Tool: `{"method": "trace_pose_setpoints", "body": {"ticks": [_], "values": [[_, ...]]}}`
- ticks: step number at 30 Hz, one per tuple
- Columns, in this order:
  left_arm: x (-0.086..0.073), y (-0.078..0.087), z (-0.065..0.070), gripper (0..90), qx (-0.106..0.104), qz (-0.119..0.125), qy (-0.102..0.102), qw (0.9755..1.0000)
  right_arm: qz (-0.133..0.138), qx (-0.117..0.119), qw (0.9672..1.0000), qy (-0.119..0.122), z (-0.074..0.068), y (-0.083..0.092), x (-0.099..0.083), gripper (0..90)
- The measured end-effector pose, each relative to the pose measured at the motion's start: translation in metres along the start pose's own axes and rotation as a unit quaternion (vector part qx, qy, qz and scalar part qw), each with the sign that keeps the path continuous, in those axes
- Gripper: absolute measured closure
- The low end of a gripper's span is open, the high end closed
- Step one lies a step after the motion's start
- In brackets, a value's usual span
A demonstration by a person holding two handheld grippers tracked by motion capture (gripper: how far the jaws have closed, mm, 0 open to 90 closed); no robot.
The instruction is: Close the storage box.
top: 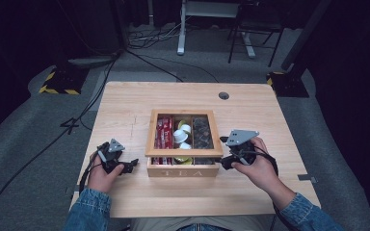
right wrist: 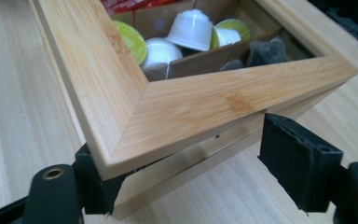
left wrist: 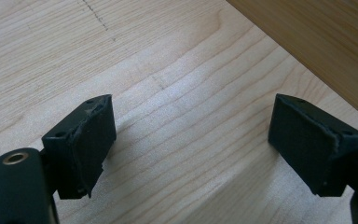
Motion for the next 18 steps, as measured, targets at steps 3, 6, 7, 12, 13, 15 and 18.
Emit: {"method": "trace_pose_setpoints", "body": {"ticks": [3, 6, 7, 12, 13, 15, 18], "values": [[0.0, 0.0, 0.0, 15.3, 0.0, 0.0, -0.001, 1.0, -0.004, 0.01, 0.9999, -0.004, -0.003, -0.001, -0.004, 24.7], [0.0, 0.0, 0.0, 15.3, 0.0, 0.0, 0.0, 1.0, -0.01, 0.018, 0.9998, -0.003, -0.007, 0.0, -0.007, 24.4], [0.0, 0.0, 0.0, 15.3, -0.001, 0.0, 0.002, 1.0, -0.011, 0.019, 0.9998, -0.003, -0.008, 0.0, -0.008, 24.4], [0.0, 0.0, 0.0, 15.3, 0.0, -0.001, -0.001, 1.0, -0.019, 0.025, 0.9995, 0.001, -0.013, 0.001, -0.012, 24.7], [0.0, 0.0, 0.0, 15.3, 0.001, 0.0, -0.001, 1.0, -0.019, 0.025, 0.9995, 0.001, -0.013, 0.0, -0.012, 24.8], [0.0, 0.0, 0.0, 15.3, 0.0, -0.001, 0.001, 1.0, -0.021, 0.027, 0.9994, -0.001, -0.015, 0.0, -0.014, 25.0], [0.0, 0.0, 0.0, 15.3, 0.0, -0.001, 0.001, 1.0, -0.024, 0.031, 0.9992, -0.001, -0.016, 0.0, -0.016, 25.7]]}}
Point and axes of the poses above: each handheld gripper's, and its own axes: y roughly backward along the jaws, x roughly out of its top, z roughly to its right, the point moved 4 cm from there along -y, roughly forward along the jaws, and after that the axes turned 5 degrees about -x, right-handed, at the moved point
